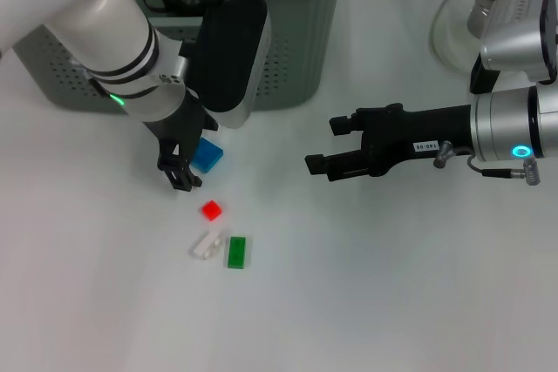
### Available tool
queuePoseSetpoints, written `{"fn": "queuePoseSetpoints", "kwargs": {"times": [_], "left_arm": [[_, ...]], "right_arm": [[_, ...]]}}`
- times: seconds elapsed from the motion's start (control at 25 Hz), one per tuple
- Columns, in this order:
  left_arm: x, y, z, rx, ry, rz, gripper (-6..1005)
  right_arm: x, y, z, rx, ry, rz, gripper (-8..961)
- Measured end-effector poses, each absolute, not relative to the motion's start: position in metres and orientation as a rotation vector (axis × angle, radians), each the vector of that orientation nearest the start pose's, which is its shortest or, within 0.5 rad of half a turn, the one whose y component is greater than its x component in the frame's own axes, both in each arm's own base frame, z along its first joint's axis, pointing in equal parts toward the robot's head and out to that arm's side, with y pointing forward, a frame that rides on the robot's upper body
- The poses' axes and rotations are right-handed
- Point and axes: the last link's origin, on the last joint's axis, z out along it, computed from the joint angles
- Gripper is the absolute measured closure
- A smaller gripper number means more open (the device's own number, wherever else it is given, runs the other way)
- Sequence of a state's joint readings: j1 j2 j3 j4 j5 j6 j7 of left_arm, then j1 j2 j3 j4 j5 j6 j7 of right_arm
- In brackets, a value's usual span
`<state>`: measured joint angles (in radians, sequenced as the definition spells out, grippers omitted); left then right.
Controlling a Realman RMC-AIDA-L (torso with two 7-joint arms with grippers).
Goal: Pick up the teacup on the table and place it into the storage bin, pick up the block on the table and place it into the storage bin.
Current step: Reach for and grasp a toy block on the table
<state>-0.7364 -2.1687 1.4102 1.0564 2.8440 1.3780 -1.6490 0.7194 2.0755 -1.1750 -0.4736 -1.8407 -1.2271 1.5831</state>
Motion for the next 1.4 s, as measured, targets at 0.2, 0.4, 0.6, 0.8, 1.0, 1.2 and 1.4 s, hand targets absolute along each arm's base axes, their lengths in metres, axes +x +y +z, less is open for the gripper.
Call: {"fn": "queuePoseSetpoints", "kwargs": {"times": [0.2,0.4,0.6,0.8,1.0,1.2,1.4], "left_arm": [[-0.1975,0.3729,-0.0542,-2.835,0.380,0.976,97],[-0.1946,0.3752,-0.0551,-2.822,0.400,0.977,265],[-0.1929,0.3753,-0.0570,-2.819,0.424,1.001,314],[-0.1922,0.3742,-0.0585,-2.820,0.445,1.022,319],[-0.1911,0.3737,-0.0593,-2.822,0.455,1.031,322],[-0.1898,0.3738,-0.0598,-2.822,0.458,1.030,326],[-0.1887,0.3737,-0.0609,-2.824,0.466,1.037,329]], "right_arm": [[0.2147,0.3587,-0.0792,-2.903,0.746,0.407,40],[0.2152,0.3581,-0.0795,-2.902,0.746,0.409,40],[0.2152,0.3580,-0.0795,-2.902,0.743,0.409,39],[0.2158,0.3579,-0.0795,-2.901,0.742,0.408,39],[0.2161,0.3578,-0.0794,-2.900,0.742,0.408,39],[0.2175,0.3575,-0.0795,-2.896,0.746,0.406,39],[0.2182,0.3577,-0.0797,-2.892,0.747,0.403,39]]}}
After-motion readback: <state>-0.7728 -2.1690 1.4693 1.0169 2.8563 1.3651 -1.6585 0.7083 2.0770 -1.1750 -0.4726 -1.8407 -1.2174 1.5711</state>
